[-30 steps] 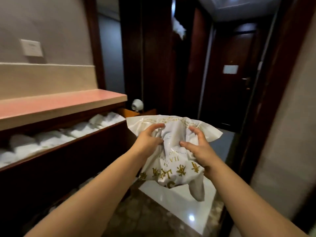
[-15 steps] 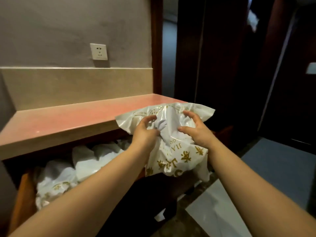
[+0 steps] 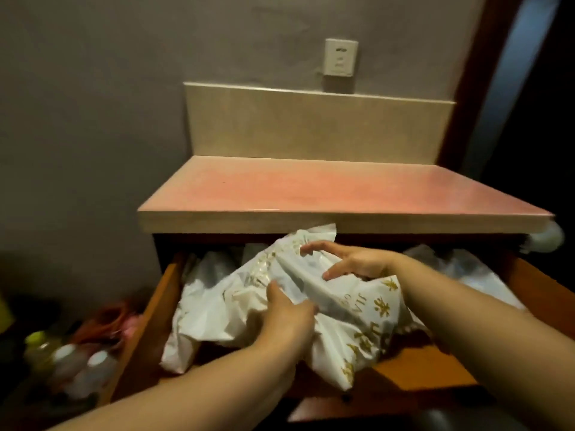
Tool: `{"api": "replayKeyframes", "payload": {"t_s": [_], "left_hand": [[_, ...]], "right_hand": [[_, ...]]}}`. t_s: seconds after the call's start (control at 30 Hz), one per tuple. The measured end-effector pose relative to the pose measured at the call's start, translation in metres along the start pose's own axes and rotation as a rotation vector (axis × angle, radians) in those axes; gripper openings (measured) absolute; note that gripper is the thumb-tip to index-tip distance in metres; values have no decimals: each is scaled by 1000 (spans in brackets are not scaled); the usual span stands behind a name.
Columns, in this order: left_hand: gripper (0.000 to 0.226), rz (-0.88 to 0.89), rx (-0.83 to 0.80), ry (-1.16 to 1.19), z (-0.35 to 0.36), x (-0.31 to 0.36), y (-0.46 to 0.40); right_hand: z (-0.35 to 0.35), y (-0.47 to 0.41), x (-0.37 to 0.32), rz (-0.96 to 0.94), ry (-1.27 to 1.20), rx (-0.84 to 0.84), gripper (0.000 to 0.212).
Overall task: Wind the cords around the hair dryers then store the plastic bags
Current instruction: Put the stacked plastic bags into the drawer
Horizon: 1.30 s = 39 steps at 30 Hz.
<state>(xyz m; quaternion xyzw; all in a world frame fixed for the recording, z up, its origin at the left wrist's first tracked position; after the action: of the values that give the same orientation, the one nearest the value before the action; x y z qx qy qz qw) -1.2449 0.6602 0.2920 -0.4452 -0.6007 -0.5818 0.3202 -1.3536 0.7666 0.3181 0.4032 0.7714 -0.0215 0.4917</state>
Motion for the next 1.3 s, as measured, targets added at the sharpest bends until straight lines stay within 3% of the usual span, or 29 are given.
{"api": "replayKeyframes", "payload": {"t_s": [0.13, 0.23, 0.37, 0.43, 0.53, 0.57, 0.6, 0.67, 0.73, 0.8, 0.9, 1.07, 1.23, 1.3], "left_hand": [[96, -222, -78, -228, -13, -25, 6], [97, -382, -168, -538, -31, -34, 18], [59, -417, -360, -895, -51, -33, 35], [43, -354, -292, -984, -66, -15, 30], [28, -64, 163, -1201, -112, 43, 5], [27, -5, 207, -1214, -118, 47, -4], [33, 6, 144, -1242, -118, 40, -15], [54, -106, -153, -1302, -108, 1, -36], [74, -265, -416, -1240, -98, -37, -40], [90, -360, -540, -1228, -97, -58, -38], [104, -433, -576, -1370, -104, -73, -37], [114, -497, -538, -1492, -109, -94, -43], [119, -571, -455, -1608, -102, -97, -47], [119, -590, -445, -1642, -99, -93, -46]], "right_hand": [[38, -57, -22, -123, -63, -258, 57], [79, -96, -32, -179, -12, -435, 57], [126, -114, -40, -138, -2, -630, 58], [146, -114, -39, -77, 43, -687, 62], [177, -110, -45, -61, 317, -702, 66], [183, -108, -47, -87, 485, -665, 66], [188, -106, -51, -113, 643, -597, 63], [186, -96, -56, -184, 864, -402, 54], [170, -76, -59, -253, 946, -178, 50], [153, -55, -49, -257, 913, -102, 55], [147, -35, -7, -27, 809, -267, 80], [167, -46, 18, 20, 915, -373, 104], [183, -57, 31, 75, 1022, -416, 116], [181, -57, 30, 106, 1025, -426, 106]]}}
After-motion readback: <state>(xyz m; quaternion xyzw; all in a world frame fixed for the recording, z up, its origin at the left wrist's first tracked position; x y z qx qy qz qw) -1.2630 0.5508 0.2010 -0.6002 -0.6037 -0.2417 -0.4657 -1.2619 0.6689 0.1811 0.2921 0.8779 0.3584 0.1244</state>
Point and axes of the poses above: each hand's wrist, its own y-axis away from the middle knuckle, its own z-axis out of the palm, x = y × z, the point moved 10 cm from there along -y, towards the middle knuckle, and after that the axes turned 10 degrees about -x, right-handed, at the moved point
